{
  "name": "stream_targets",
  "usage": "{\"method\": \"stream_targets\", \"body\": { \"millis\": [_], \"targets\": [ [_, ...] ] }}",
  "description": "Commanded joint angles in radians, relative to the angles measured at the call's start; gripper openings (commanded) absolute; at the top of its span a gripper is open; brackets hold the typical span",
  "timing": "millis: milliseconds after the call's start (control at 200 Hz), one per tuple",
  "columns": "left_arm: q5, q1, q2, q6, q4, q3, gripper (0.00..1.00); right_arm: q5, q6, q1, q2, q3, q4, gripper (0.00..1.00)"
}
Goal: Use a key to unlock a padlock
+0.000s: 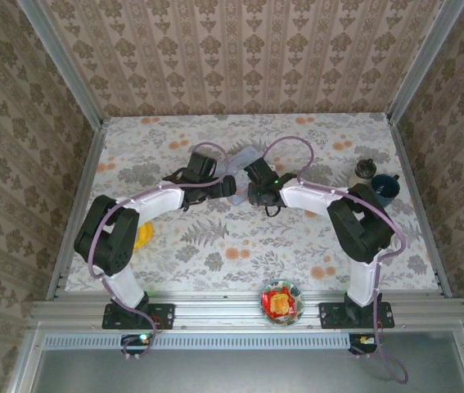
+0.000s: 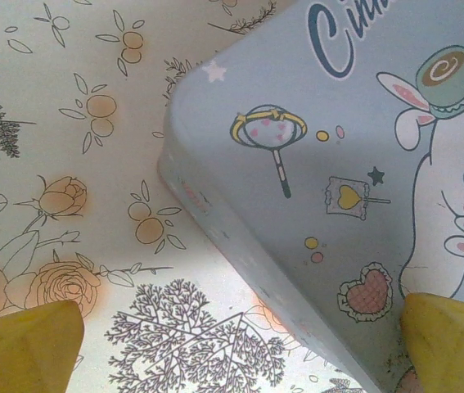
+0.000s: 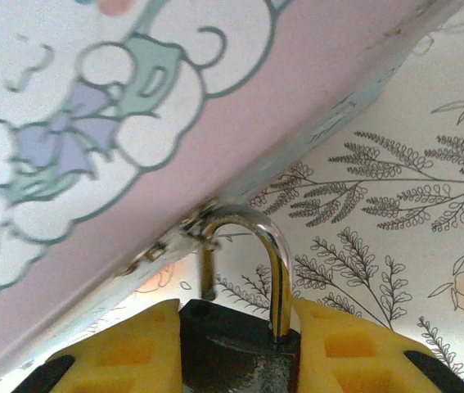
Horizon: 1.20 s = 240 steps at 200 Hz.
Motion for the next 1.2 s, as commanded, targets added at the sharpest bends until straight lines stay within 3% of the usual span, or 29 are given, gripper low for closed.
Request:
{"method": "stream_targets", "body": {
  "millis": [0,305,715,1045,1195],
  "targets": [
    [-0.015,0.000,0.001,-0.011,-0.054,-0.023,1.00,-0.009,-0.015,-0.024,-0.040,0.033,0.034,0.06],
    [-0.013,-0.002,0.003,-0.012,-0.055,-0.023,1.00,-0.070,-0.035,-0.058,-0.010,0.072,0.031,0.08],
    [-0.024,-0.008,0.001,0.003,-0.083,0.011,1.00,-0.243,-0.008,-0.100,-0.023,0.007,0.117,0.08],
    [-0.286,-0.099,-0.135,0.100,-0.178,0.122,1.00,-0.299,0.125,-0.075,-0.105,-0.167,0.244,0.06],
    [-0.311,-0.128,-0.083,0.145,-0.219,0.214,1.00,-0.288,0.175,-0.055,-0.165,-0.244,0.286,0.05]
  ]
}}
